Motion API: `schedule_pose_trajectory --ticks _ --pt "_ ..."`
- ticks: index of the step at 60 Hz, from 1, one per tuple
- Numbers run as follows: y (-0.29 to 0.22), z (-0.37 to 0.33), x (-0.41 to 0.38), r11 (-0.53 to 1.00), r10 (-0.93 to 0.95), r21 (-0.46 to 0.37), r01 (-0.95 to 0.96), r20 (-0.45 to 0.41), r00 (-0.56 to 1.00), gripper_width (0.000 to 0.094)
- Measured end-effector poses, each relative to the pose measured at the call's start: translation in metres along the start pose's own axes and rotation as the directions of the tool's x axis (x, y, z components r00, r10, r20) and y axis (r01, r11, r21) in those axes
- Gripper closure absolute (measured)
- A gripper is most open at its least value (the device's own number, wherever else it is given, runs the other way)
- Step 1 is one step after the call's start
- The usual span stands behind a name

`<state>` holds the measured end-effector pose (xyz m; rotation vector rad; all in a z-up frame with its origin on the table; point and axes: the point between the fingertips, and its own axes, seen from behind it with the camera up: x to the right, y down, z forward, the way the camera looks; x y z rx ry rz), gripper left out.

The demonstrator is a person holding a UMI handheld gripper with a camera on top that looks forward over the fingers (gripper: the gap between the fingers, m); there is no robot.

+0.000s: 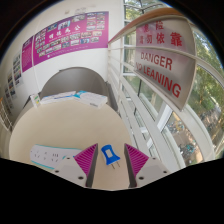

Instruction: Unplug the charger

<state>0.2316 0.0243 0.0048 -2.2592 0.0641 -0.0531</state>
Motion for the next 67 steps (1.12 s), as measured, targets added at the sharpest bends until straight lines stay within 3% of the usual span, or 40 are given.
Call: schedule_pose_trajectory --ticks 10,31,47,67 --pt "-0.015 -0.022 -0.004 0.997 -0.033 0.068 0.034 -0.009 0.999 0.0074" --pt "-0.032 -0.187 -0.038 0.982 -0.034 0.185 0.042 -0.043 0.998 0.0080" --pt "0.016 -0.324 -0.079 0.981 -0.043 0.186 0.050 -0.042 0.998 0.0080" --pt "0.040 -0.403 -0.090 0.974 -0.053 0.216 0.063 -0.052 0.997 0.0083"
